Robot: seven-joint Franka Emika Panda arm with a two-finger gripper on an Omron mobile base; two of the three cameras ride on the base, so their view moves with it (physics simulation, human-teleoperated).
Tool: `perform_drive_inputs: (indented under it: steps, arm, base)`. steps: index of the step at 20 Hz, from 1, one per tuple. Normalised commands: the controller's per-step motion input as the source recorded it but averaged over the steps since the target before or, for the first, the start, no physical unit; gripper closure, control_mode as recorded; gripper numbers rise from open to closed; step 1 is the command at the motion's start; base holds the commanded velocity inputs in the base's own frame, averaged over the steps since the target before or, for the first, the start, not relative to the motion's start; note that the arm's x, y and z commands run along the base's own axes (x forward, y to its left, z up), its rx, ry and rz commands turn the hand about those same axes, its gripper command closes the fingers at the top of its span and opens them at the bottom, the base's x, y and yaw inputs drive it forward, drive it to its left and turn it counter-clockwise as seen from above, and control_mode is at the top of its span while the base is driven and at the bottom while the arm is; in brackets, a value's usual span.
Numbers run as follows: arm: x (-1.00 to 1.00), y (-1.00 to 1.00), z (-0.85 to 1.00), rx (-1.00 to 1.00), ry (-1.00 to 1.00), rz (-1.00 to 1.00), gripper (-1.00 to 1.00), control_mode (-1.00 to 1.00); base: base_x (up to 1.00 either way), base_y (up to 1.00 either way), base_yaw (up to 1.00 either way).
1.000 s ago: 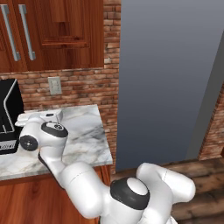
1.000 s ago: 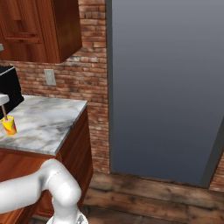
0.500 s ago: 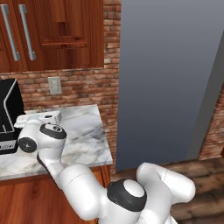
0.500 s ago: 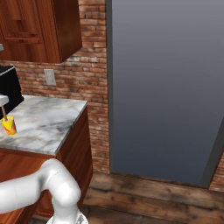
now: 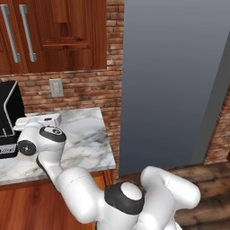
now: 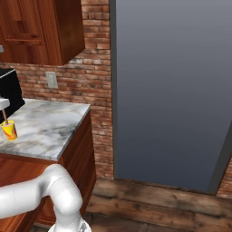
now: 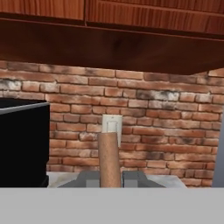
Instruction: Pick up the straw from the left drawer and put it inside the smoothie cup.
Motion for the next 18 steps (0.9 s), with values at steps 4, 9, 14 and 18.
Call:
perform_drive_inputs:
  steps: [4,9,14,18]
  arm:
    - [0.05,0.16,-0.09,0.00,0.00,0.00,1.00,-1.00]
    - [0.07,0.18,-0.08,0.00,0.00,0.00,1.00,-1.00]
    - [0.09,0.13,-0.07,0.00,0.00,0.00,1.00,-1.00]
    - [0.05,0.06,-0.09,0.00,0.00,0.00,1.00,-1.00]
  base:
    - [0.00,0.00,0.00]
    - [0.00,0.00,0.00]
    - [0.00,0.00,0.00]
    - [0.00,0.00,0.00]
